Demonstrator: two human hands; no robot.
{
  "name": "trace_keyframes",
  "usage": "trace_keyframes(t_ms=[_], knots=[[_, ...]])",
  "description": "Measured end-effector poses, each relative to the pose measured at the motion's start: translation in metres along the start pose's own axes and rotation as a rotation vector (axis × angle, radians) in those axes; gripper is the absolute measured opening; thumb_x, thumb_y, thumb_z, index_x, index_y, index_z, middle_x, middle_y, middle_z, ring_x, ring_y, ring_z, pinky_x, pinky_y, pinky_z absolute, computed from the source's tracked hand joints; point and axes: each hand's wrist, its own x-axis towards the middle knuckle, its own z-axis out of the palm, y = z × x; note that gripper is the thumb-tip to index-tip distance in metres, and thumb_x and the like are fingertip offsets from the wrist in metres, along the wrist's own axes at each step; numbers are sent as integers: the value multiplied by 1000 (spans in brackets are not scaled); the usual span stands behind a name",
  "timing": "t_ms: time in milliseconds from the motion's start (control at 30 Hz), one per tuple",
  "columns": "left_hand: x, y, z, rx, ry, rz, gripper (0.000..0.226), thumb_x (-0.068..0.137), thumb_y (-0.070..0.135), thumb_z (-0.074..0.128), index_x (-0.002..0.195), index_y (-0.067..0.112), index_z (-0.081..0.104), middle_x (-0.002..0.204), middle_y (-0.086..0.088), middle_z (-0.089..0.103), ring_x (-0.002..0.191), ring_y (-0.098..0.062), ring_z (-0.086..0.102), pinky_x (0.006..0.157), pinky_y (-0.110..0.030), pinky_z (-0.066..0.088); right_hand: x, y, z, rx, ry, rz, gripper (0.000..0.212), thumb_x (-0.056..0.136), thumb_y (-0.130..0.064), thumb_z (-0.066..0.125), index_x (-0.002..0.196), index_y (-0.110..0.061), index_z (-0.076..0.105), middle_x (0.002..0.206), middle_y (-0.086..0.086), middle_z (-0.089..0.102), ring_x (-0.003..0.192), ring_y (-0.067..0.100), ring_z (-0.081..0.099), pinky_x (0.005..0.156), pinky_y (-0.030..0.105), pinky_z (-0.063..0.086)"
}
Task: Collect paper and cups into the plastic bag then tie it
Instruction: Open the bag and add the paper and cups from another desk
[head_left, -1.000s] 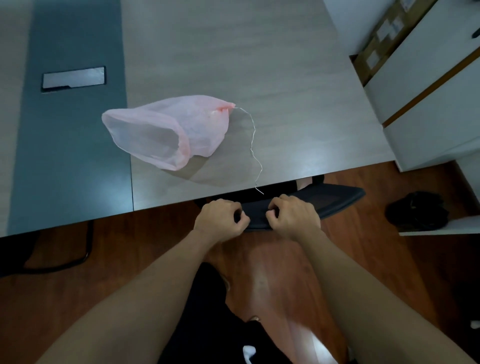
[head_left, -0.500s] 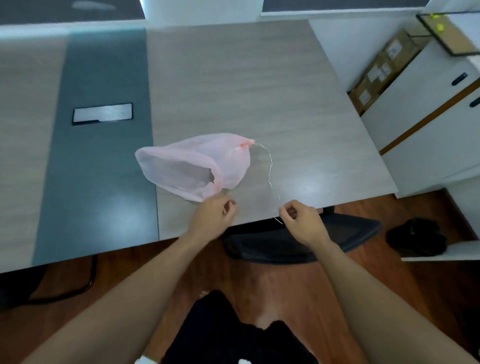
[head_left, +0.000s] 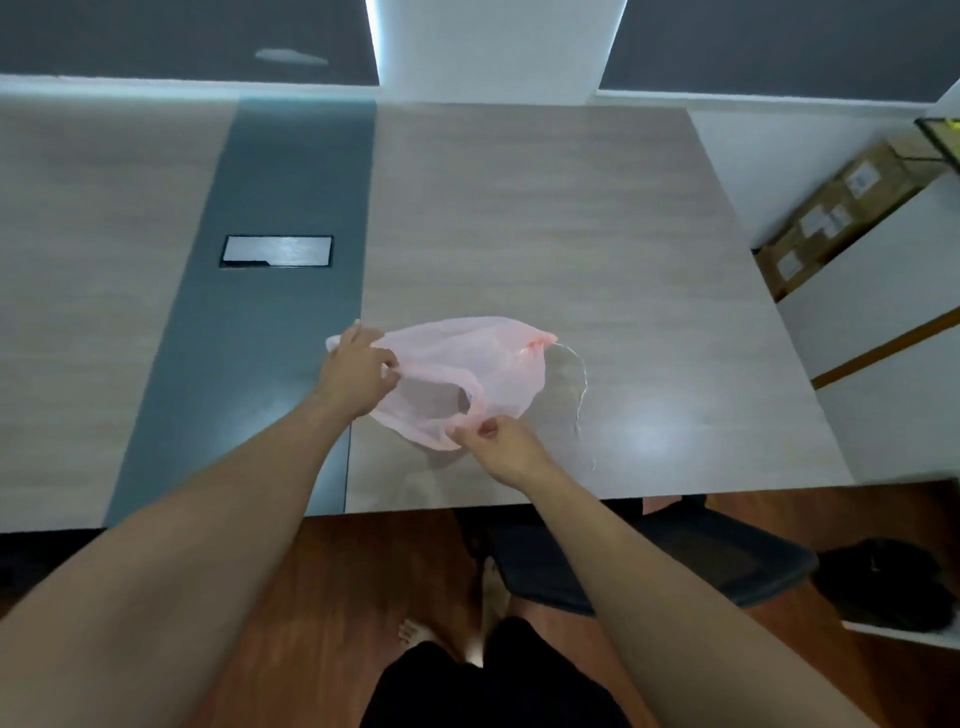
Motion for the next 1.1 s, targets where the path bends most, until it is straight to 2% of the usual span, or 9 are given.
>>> trace_keyframes(t_ms=[133, 233, 300, 333, 433, 567, 733, 933, 1100], knots=[[-12, 6, -12, -205, 108, -121, 13, 99, 27, 70, 107, 20, 77, 111, -7, 79, 113, -34, 69, 90, -43, 56, 29, -11, 4, 60, 175, 63, 23, 104, -32, 66, 106, -10, 70, 105, 8, 72, 99, 29, 68, 79, 32, 47], [-25, -2, -25, -358, 192, -212, 5, 103, 27, 64, 98, 27, 67, 85, 6, 80, 82, -17, 73, 69, -31, 54, 53, -26, -6, 153, 248, 36, 22, 106, -28, 59, 95, -11, 67, 94, 8, 71, 94, 32, 67, 79, 35, 50], [-38, -10, -36, -455, 237, -269, 9, 106, 27, 62, 98, 25, 64, 80, 4, 77, 65, 4, 66, 55, -16, 42, 65, -41, -11, 171, 263, -5, 25, 105, -26, 56, 94, -8, 70, 93, 10, 74, 94, 35, 70, 82, 37, 53], [-45, -14, -42, -498, 268, -299, 10, 107, 29, 63, 97, 25, 63, 78, 3, 74, 61, 4, 62, 52, -14, 37, 70, -50, -11, 169, 261, -32, 26, 105, -24, 55, 96, -7, 71, 93, 11, 75, 94, 34, 70, 80, 36, 52], [-67, -35, -53, -616, 351, -379, 16, 105, 36, 64, 90, 32, 59, 74, 3, 66, 64, -9, 55, 59, -29, 39, 79, -80, -9, 155, 259, -113, 24, 106, -22, 52, 96, -7, 67, 88, 7, 68, 87, 29, 62, 73, 33, 43], [-98, -70, -68, -739, 466, -481, 13, 102, 43, 62, 92, 36, 61, 77, -7, 67, 69, -27, 67, 63, -38, 49, 80, -119, 14, 133, 235, -197, 26, 102, -28, 57, 87, -9, 65, 77, -1, 62, 78, 25, 57, 66, 35, 40], [-143, -133, -85, -796, 554, -531, 14, 101, 37, 68, 95, 27, 62, 78, -11, 63, 59, -19, 55, 53, -38, 47, 64, -171, 66, 37, 206, -324, 19, 100, -34, 69, 93, -16, 72, 83, -11, 67, 78, 14, 61, 70, 33, 41], [-215, -233, -116, -725, 576, -587, 14, 98, 18, 68, 91, 19, 56, 72, -1, 60, 58, -13, 49, 55, -28, 39, 48, -237, 148, -97, 183, -415, 13, 98, -25, 71, 107, -20, 79, 98, -5, 72, 92, 19, 66, 72, 28, 44], [-269, -317, -141, -611, 572, -651, 28, 94, 17, 70, 77, 20, 48, 70, 2, 55, 64, -17, 47, 60, -34, 36, 33, -290, 217, -125, 188, -445, 6, 98, -23, 76, 103, -24, 77, 94, -10, 69, 79, 1, 60, 64, 22, 45]])
